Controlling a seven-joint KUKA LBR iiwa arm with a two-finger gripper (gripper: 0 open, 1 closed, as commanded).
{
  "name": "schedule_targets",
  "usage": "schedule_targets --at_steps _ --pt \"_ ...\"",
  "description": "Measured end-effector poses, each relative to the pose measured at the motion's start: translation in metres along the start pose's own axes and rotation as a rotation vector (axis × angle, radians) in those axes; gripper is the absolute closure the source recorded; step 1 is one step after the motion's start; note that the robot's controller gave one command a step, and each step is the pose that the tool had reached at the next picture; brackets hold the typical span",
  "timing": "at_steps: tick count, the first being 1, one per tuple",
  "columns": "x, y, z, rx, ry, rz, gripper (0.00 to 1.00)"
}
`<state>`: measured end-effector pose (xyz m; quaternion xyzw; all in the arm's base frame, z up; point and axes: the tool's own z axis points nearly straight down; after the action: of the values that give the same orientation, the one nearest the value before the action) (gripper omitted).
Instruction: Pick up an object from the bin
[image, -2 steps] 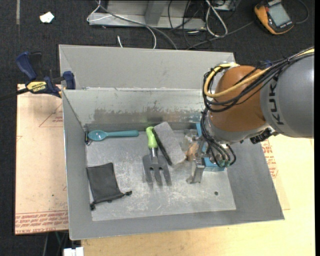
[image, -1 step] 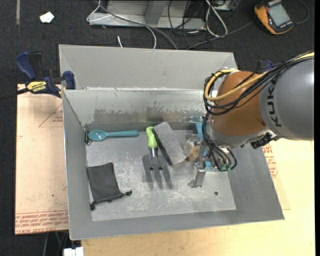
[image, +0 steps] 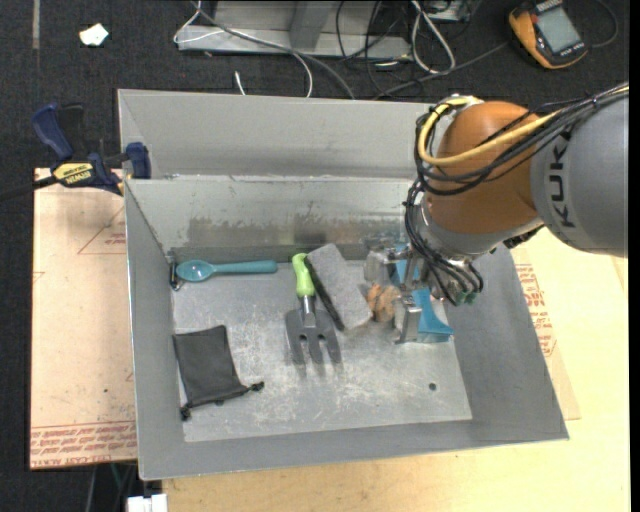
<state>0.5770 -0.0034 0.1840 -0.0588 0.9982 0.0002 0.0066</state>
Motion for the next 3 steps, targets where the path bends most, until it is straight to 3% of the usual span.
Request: schedule_targets --at_steps 1,2,3 --pt "-0.013 0.031 0.039 -0.003 0.014 0.014 0.0" --pt "-0.037 -0.022 0.053 -0.003 0.009 0.041 0.0" --pt "-0.029 -0.031 0.057 -0.002 0.013 0.047 0.0"
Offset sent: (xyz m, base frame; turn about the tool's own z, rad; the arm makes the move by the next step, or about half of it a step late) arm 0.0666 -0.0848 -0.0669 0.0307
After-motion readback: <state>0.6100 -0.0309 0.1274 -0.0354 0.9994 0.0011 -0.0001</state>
